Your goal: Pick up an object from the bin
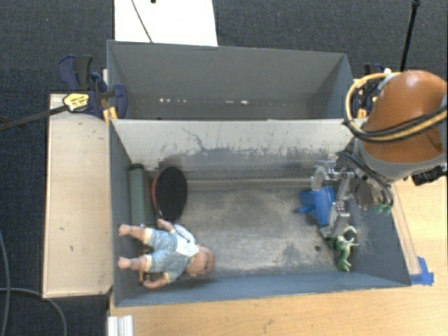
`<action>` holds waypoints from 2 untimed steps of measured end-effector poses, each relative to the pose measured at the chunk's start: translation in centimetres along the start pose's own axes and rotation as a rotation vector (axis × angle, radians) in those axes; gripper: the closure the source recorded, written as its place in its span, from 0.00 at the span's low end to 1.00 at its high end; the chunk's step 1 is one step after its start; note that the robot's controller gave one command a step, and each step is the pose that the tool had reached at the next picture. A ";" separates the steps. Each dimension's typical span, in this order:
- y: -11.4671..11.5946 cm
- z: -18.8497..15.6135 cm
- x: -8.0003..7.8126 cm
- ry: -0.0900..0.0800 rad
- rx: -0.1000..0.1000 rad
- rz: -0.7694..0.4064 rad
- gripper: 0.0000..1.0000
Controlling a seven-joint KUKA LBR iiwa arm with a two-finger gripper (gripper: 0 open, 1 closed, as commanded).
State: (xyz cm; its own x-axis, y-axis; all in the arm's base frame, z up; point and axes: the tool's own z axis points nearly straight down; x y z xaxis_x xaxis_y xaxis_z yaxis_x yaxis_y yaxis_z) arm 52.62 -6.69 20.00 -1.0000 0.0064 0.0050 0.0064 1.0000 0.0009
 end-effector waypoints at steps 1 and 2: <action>0.0 -0.4 -0.2 -0.008 0.001 -0.002 0.00; -3.1 6.6 -3.2 -0.014 0.002 -0.025 0.00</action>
Offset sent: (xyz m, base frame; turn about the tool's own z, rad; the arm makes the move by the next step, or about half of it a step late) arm 0.0510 -0.0559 -0.1300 -0.0411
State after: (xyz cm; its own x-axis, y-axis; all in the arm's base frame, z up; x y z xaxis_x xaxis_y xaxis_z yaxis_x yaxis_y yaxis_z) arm 55.74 -9.80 13.35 -0.9998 -0.0188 -0.0089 -0.0187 0.9998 -0.0014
